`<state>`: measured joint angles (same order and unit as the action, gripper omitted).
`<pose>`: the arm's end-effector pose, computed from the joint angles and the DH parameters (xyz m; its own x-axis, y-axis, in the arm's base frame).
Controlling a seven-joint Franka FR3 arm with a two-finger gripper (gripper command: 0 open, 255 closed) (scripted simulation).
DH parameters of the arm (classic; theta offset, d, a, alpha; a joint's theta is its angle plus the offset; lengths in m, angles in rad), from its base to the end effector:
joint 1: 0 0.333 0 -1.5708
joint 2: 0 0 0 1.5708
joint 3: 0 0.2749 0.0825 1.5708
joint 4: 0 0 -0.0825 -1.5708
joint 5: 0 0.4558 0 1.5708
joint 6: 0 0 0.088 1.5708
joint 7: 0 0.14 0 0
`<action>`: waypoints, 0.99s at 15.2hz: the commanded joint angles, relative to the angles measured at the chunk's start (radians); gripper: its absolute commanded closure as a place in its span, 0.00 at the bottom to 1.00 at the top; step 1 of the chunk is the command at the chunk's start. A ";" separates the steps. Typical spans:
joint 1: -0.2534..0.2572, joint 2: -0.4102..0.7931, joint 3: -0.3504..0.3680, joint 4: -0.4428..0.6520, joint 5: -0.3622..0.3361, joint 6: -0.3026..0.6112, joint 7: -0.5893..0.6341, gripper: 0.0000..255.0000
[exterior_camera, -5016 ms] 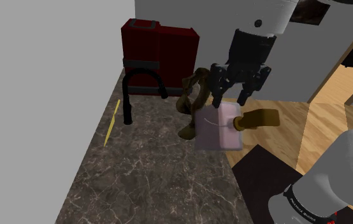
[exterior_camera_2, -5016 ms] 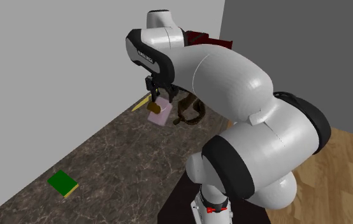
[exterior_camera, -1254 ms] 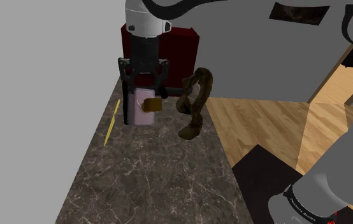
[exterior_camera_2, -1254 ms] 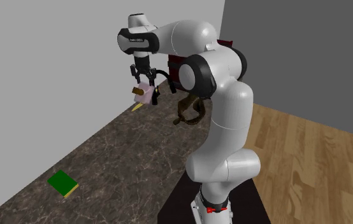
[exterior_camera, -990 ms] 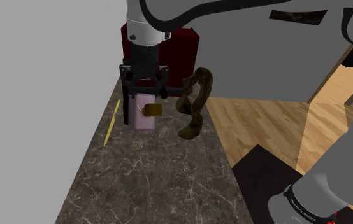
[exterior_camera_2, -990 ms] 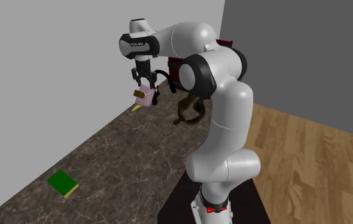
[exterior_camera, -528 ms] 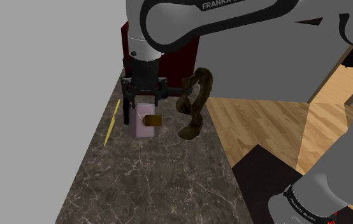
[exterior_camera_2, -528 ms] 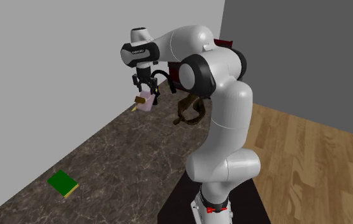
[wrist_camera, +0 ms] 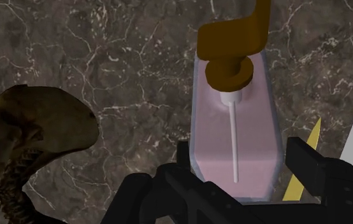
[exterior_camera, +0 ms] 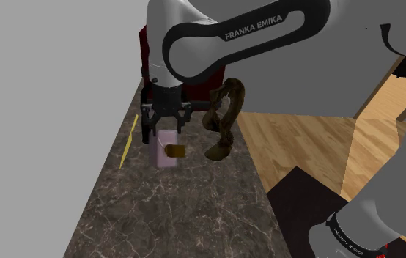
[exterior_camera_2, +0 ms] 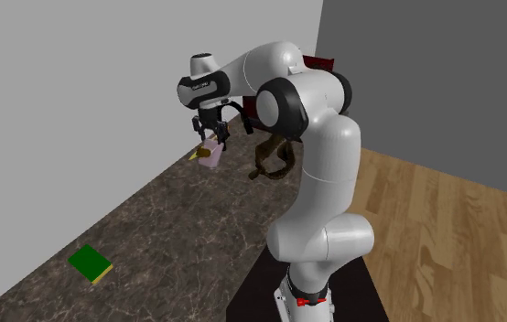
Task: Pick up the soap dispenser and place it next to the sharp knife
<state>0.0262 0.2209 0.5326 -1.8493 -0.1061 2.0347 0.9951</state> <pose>0.5707 0.3403 0.3136 0.9213 -0.3884 -0.0155 -0.3886 -0.9214 -0.0069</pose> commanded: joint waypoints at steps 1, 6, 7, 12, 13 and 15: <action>0.002 0.009 -0.001 -0.015 -0.006 0.023 0.005 1.00; 0.007 0.037 -0.007 -0.050 -0.025 0.083 0.017 1.00; 0.008 0.043 -0.008 -0.056 -0.029 0.094 0.019 1.00; 0.014 0.075 -0.016 -0.083 -0.051 0.148 0.033 1.00; 0.014 0.075 -0.016 -0.083 -0.051 0.148 0.033 1.00; 0.014 0.075 -0.016 -0.083 -0.051 0.148 0.033 1.00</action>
<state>0.0400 0.2880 0.5193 -1.9245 -0.1555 2.1845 1.0267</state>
